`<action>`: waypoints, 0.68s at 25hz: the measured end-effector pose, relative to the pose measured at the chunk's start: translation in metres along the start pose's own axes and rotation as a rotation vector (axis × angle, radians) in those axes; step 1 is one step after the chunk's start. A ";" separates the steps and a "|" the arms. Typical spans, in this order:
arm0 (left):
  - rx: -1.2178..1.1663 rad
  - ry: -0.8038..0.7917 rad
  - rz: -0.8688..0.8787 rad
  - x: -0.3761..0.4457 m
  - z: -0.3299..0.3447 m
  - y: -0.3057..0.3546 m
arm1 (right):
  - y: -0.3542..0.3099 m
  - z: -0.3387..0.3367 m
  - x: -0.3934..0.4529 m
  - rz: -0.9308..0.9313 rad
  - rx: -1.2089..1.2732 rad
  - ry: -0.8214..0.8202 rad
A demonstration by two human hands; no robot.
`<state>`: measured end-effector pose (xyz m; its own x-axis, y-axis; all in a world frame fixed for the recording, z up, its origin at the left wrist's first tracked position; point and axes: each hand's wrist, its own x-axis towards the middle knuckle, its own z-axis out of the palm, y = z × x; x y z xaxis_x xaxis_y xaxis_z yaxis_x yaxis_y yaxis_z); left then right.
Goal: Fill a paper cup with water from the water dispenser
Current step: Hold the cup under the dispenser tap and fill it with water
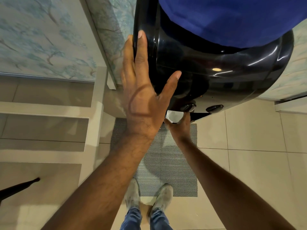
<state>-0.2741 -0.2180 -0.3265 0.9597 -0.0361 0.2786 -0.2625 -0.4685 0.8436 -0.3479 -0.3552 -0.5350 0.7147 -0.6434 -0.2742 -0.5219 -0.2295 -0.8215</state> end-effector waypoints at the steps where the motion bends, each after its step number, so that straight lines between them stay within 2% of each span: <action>1: -0.009 0.000 -0.004 0.000 0.000 0.000 | 0.001 0.003 0.001 -0.012 0.024 0.004; 5: -0.034 -0.003 0.004 0.000 0.000 -0.001 | 0.004 0.009 0.000 -0.021 0.106 0.039; 17: 0.078 -0.018 -0.004 0.002 -0.006 0.007 | -0.013 -0.038 -0.044 -0.026 0.053 0.050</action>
<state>-0.2749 -0.2163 -0.3179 0.9627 -0.0499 0.2659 -0.2505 -0.5360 0.8062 -0.3904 -0.3512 -0.4929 0.7027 -0.6739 -0.2281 -0.4773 -0.2088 -0.8536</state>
